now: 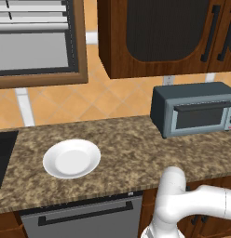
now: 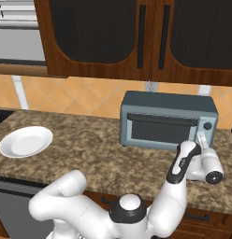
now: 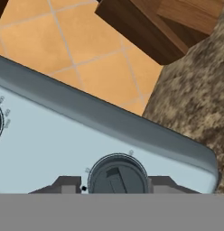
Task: Pick up the kebab skewer and baguette bread, and place them inside the toaster oven. Close the toaster oven door and start by setting the timer.
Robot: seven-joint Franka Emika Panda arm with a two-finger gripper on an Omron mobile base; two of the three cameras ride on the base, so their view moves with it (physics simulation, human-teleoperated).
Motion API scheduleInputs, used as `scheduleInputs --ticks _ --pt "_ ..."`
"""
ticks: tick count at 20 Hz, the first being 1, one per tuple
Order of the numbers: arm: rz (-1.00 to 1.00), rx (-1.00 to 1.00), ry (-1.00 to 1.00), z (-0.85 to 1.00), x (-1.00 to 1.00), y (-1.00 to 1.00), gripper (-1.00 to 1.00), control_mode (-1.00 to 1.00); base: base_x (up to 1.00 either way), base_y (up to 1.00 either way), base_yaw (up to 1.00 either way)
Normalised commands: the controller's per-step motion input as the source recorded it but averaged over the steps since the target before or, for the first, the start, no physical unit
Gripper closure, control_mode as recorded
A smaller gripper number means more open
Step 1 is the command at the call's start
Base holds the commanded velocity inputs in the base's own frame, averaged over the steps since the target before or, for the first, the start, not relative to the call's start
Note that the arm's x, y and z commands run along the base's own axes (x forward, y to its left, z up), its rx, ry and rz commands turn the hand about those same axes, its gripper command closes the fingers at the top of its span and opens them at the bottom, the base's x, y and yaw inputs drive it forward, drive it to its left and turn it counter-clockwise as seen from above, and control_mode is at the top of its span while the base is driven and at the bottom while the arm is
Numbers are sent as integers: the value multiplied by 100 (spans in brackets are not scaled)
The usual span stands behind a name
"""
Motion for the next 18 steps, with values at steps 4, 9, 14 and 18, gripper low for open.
scheduleInputs --ticks 4,9,14,18 --pt "-9 32 1 13 0 0 100 -100 0 0 0" --pt "-10 38 0 2 0 0 100 -100 0 0 0" --pt "-9 39 0 0 1 0 100 -100 0 0 0" --pt "-9 34 0 4 5 0 100 -100 0 0 0"
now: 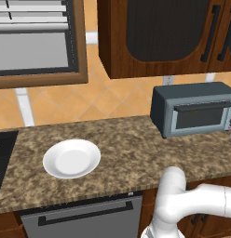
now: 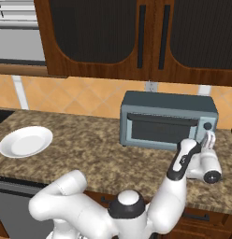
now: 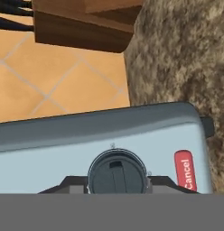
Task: Pick up the kebab skewer and baguette bread, and place them inside the toaster oven. Close the toaster oven door and start by setting the timer.
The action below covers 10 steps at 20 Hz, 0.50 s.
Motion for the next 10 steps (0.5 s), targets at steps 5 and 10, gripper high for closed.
scheduleInputs --ticks 5,10 --pt "-9 33 0 2 2 0 100 -100 0 0 0" --pt "-10 31 -1 0 0 0 100 -100 0 0 0"
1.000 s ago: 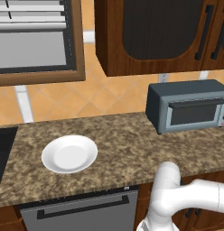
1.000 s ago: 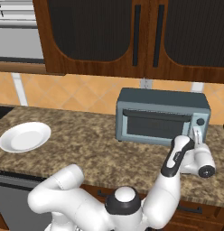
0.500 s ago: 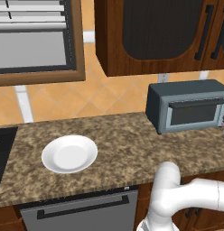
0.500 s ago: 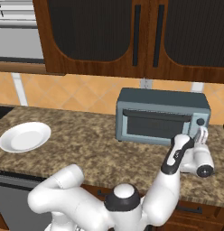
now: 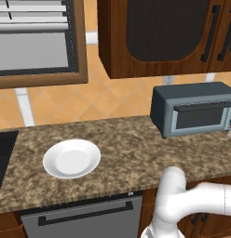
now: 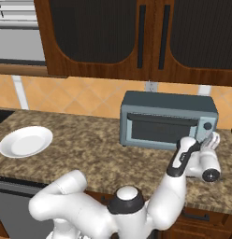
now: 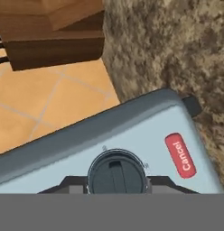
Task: Pick up the kebab skewer and baguette bread, and place them inside the toaster oven. Close the toaster oven door and start by setting the timer.
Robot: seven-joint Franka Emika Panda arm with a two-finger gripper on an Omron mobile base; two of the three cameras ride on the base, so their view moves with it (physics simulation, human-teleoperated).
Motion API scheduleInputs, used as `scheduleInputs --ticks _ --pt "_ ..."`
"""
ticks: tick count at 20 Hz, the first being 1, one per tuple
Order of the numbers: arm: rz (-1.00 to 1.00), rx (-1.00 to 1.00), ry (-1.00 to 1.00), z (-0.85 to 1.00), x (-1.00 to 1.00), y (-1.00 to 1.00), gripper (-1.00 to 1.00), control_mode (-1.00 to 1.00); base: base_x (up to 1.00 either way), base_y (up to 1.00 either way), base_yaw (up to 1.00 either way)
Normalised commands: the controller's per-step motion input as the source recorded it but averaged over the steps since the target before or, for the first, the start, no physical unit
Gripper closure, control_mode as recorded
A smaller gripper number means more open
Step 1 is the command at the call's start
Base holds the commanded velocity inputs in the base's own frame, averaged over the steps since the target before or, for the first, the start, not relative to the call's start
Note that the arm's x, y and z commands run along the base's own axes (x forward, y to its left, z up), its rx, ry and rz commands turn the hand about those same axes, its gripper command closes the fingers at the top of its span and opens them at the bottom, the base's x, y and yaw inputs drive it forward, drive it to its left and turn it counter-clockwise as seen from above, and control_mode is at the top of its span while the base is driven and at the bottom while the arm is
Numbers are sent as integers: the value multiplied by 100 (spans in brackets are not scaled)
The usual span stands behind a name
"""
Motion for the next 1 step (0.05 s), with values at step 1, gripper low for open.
scheduleInputs --ticks 1 --pt "-10 31 -1 0 0 0 100 -100 0 0 0"
